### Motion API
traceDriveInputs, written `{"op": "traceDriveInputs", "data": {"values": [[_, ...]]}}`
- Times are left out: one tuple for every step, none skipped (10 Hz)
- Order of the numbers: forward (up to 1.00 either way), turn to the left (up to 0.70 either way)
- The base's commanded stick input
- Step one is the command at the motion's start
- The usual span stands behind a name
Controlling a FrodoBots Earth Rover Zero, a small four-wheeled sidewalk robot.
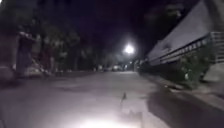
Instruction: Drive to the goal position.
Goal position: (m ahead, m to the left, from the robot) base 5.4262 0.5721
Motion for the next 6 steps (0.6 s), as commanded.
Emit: {"op": "traceDriveInputs", "data": {"values": [[0.50,0.00],[0.50,0.00],[0.50,0.00],[0.50,0.00],[0.50,0.00],[0.50,0.00]]}}
